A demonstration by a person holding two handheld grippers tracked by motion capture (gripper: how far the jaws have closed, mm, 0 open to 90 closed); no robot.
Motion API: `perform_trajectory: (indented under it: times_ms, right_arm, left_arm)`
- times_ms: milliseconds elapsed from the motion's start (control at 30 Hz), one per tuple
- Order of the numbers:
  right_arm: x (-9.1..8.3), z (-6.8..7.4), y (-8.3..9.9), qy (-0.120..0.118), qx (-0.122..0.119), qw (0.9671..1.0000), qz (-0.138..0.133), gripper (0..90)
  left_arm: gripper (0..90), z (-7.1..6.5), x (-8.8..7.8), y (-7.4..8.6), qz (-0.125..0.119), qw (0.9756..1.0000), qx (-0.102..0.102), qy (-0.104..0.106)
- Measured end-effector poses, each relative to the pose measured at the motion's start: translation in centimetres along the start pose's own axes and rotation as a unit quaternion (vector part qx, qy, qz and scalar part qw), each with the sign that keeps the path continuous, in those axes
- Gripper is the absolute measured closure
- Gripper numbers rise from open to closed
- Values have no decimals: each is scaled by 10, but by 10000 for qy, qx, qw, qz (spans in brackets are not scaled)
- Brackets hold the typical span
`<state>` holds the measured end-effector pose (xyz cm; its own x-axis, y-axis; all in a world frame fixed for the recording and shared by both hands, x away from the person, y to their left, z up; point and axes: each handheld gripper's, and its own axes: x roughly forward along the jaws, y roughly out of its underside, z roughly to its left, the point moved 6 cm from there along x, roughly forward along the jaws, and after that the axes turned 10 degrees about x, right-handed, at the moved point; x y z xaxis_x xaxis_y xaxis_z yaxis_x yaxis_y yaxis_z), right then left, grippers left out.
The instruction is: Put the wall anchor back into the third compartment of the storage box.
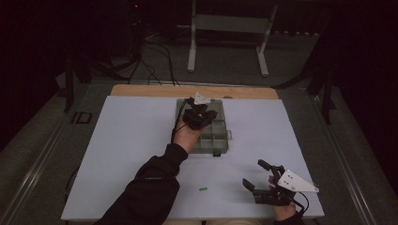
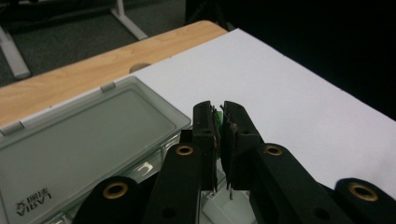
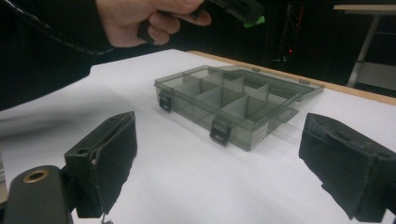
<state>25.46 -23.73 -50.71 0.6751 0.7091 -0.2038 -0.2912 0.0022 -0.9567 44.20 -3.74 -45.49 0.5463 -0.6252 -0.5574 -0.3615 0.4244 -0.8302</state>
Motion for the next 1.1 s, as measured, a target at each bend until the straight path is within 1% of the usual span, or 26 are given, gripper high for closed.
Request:
perform_trajectory:
  times_ms: [67,100,133,167,267,367,433,533,600,700,900,967,1033,1100]
  right_arm:
    - [0,0,0,-6,-6,10000,-3,113]
    - [0,0,0,-7,4,10000,4,113]
    - [0,0,0,-9,5,10000,13,113]
    - [0,0,0,-6,-3,10000,6,113]
    - [0,0,0,-14,-7,10000,3,113]
    - [0,0,0,-20,9,10000,19,113]
    - [0,1,0,-11,-13,10000,22,113]
    - [0,1,0,-14,-14,10000,10,113]
    - [0,1,0,-10,-8,10000,25,113]
    - [0,1,0,-14,-7,10000,26,113]
    - [0,1,0,-12,-8,10000,35,113]
    - [1,1,1,-14,0,10000,44,113]
    - [1,1,1,-11,-5,10000,50,113]
    - [1,1,1,-15,-8,10000,51,113]
  left_arm:
    - [831,2,5,4,65,9999,-90,-40]
    - [831,4,8,6,166,9997,-119,-95]
    - [831,6,10,8,208,9995,-157,-155]
    - [830,8,12,9,231,9994,-217,-168]
    - [830,13,16,14,300,9988,-308,-214]
    - [831,14,18,17,341,9986,-348,-223]
    - [830,14,21,21,430,9982,-349,-238]
    - [830,15,25,27,500,9975,-407,-272]
    - [830,15,27,30,559,9972,-442,-240]
    - [830,15,31,34,642,9967,-439,-232]
    - [830,16,38,43,888,9946,-486,-211]
    - [830,16,40,46,945,9940,-518,-168]
    - [830,17,43,49,1015,9933,-523,-174]
    - [829,18,44,50,1032,9930,-544,-171]
